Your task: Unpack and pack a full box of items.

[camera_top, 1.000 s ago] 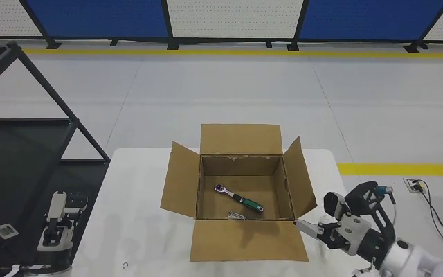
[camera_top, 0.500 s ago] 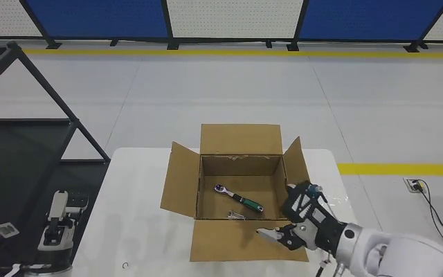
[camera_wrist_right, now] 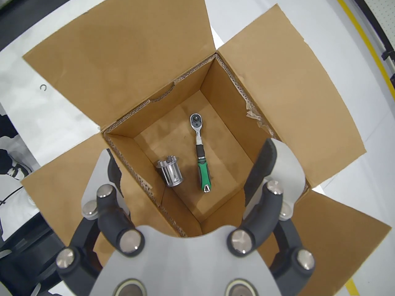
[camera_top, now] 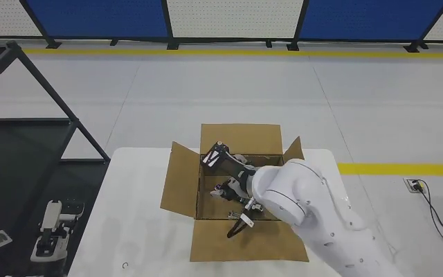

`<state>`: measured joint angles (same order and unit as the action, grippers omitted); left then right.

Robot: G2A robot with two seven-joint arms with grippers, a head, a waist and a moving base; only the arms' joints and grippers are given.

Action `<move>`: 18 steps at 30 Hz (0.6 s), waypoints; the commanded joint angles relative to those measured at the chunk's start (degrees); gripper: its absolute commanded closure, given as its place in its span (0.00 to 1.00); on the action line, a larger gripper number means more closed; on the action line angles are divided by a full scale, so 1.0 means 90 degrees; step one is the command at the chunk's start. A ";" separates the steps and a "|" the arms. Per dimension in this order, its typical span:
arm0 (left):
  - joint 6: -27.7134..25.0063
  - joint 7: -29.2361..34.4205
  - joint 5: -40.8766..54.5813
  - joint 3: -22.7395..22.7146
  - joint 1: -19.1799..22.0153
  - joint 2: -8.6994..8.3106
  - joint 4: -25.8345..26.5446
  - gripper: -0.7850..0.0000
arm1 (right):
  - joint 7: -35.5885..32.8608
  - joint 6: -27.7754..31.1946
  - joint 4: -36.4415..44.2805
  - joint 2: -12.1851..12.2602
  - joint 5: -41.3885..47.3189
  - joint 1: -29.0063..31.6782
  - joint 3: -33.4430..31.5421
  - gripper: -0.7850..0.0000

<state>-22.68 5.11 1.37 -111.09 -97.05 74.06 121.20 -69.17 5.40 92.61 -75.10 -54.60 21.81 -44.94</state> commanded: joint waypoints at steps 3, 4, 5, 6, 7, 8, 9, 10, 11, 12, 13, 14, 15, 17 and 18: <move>-0.0059 -0.0048 0.0059 -0.0001 -0.0071 0.0012 0.0039 0.00 | 0.0366 -0.0581 -0.0891 -0.0250 -0.0271 -0.0260 0.0588 0.00; -0.0075 -0.0129 0.0074 0.0004 -0.0068 0.0019 0.0054 0.00 | 0.0355 -0.0604 -0.1035 -0.0290 -0.0171 -0.0285 0.0643 0.00; -0.0071 -0.0191 0.0074 0.0014 -0.0066 0.0024 0.0061 0.00 | 0.0355 -0.0604 -0.1035 -0.0290 -0.0171 -0.0285 0.0643 0.00; -0.0071 -0.0191 0.0074 0.0014 -0.0066 0.0024 0.0061 0.00 | 0.0355 -0.0604 -0.1035 -0.0290 -0.0171 -0.0285 0.0643 0.00; -0.0071 -0.0191 0.0074 0.0014 -0.0066 0.0024 0.0061 0.00 | 0.0355 -0.0604 -0.1035 -0.0290 -0.0171 -0.0285 0.0643 0.00; -0.0071 -0.0191 0.0074 0.0014 -0.0066 0.0024 0.0061 0.00 | 0.0355 -0.0604 -0.1035 -0.0290 -0.0171 -0.0285 0.0643 0.00; -0.0071 -0.0191 0.0074 0.0014 -0.0066 0.0024 0.0061 0.00 | 0.0355 -0.0604 -0.1035 -0.0290 -0.0171 -0.0285 0.0643 0.00; -0.0071 -0.0191 0.0074 0.0014 -0.0066 0.0024 0.0061 0.00 | 0.0355 -0.0604 -0.1035 -0.0290 -0.0171 -0.0285 0.0643 0.00; -0.0071 -0.0191 0.0074 0.0014 -0.0066 0.0024 0.0061 0.00 | 0.0355 -0.0604 -0.1035 -0.0290 -0.0171 -0.0285 0.0643 0.00; -0.0071 -0.0191 0.0074 0.0014 -0.0066 0.0024 0.0061 0.00 | 0.0355 -0.0604 -0.1035 -0.0290 -0.0171 -0.0285 0.0643 0.00; -0.0071 -0.0191 0.0074 0.0014 -0.0066 0.0024 0.0061 0.00 | 0.0355 -0.0604 -0.1035 -0.0290 -0.0171 -0.0285 0.0643 0.00; -0.0071 -0.0191 0.0074 0.0014 -0.0066 0.0024 0.0061 0.00 | 0.0355 -0.0604 -0.1035 -0.0290 -0.0171 -0.0285 0.0643 0.00; -0.0071 -0.0191 0.0074 0.0014 -0.0066 0.0024 0.0061 0.00 | 0.0355 -0.0604 -0.1035 -0.0290 -0.0171 -0.0285 0.0643 0.00; -0.0071 -0.0191 0.0074 0.0014 -0.0066 0.0024 0.0061 0.00 | 0.0355 -0.0604 -0.1035 -0.0290 -0.0171 -0.0285 0.0643 0.00; -0.0071 -0.0191 0.0074 0.0014 -0.0066 0.0024 0.0061 0.00 | 0.0355 -0.0604 -0.1035 -0.0290 -0.0171 -0.0285 0.0643 0.00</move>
<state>-23.31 3.40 2.03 -110.96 -97.65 74.28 121.74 -65.97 -0.03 83.31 -77.71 -56.14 19.25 -39.16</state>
